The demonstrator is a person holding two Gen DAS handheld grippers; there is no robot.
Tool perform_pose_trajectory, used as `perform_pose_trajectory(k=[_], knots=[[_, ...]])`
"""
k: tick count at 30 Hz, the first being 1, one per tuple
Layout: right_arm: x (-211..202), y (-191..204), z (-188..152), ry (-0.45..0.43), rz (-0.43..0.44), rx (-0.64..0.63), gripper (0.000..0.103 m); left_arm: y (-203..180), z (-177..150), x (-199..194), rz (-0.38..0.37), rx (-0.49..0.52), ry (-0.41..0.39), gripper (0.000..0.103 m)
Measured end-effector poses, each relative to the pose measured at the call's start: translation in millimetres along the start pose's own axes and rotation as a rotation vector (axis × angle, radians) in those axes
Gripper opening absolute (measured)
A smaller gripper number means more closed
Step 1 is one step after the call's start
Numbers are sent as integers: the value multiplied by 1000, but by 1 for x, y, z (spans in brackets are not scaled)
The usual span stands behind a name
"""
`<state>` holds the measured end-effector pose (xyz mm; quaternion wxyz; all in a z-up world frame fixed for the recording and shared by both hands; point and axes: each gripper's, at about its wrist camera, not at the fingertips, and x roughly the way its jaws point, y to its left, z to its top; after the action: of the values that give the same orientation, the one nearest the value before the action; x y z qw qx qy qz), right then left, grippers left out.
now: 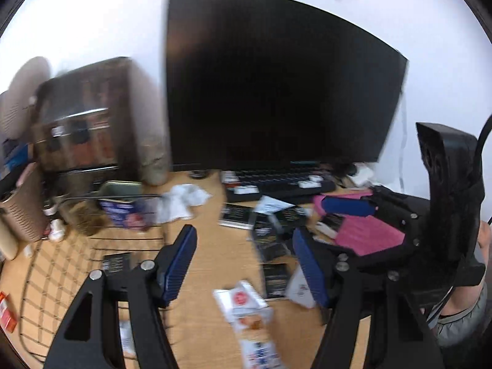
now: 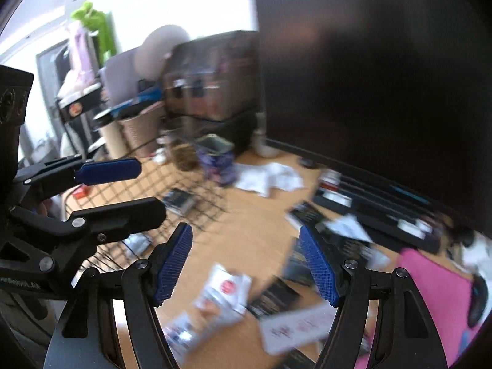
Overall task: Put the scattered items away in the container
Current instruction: 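Return both grippers to the desk and grasp black Face packs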
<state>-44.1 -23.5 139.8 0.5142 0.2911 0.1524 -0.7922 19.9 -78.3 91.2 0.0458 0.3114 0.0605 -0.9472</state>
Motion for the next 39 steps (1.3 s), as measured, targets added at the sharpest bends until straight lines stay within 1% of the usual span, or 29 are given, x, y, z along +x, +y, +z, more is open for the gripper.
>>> perform_pose_trajectory(k=[2, 5, 10, 12, 14, 17, 19, 25, 39], knots=[[-15, -23, -13, -8, -48, 48, 72, -20, -2, 13, -31, 24, 24, 70], [-32, -53, -35, -7, -116, 113, 76, -44, -9, 31, -73, 53, 63, 70], [-39, -86, -73, 35, -176, 182, 77, -74, -21, 60, -104, 89, 139, 70], [-34, -96, -89, 56, -194, 207, 77, -75, -26, 69, -101, 87, 160, 70], [-26, -103, -101, 93, -206, 221, 78, -75, -34, 81, -74, 89, 189, 70], [-11, -113, -116, 140, -202, 234, 78, -69, -42, 97, -52, 69, 230, 70], [-2, -117, -124, 171, -195, 249, 78, -68, -48, 103, -53, 67, 248, 70], [7, -113, -126, 182, -173, 241, 78, -61, -59, 116, -46, 61, 293, 70], [12, -107, -121, 180, -147, 236, 78, -59, -61, 124, -64, 62, 305, 70]])
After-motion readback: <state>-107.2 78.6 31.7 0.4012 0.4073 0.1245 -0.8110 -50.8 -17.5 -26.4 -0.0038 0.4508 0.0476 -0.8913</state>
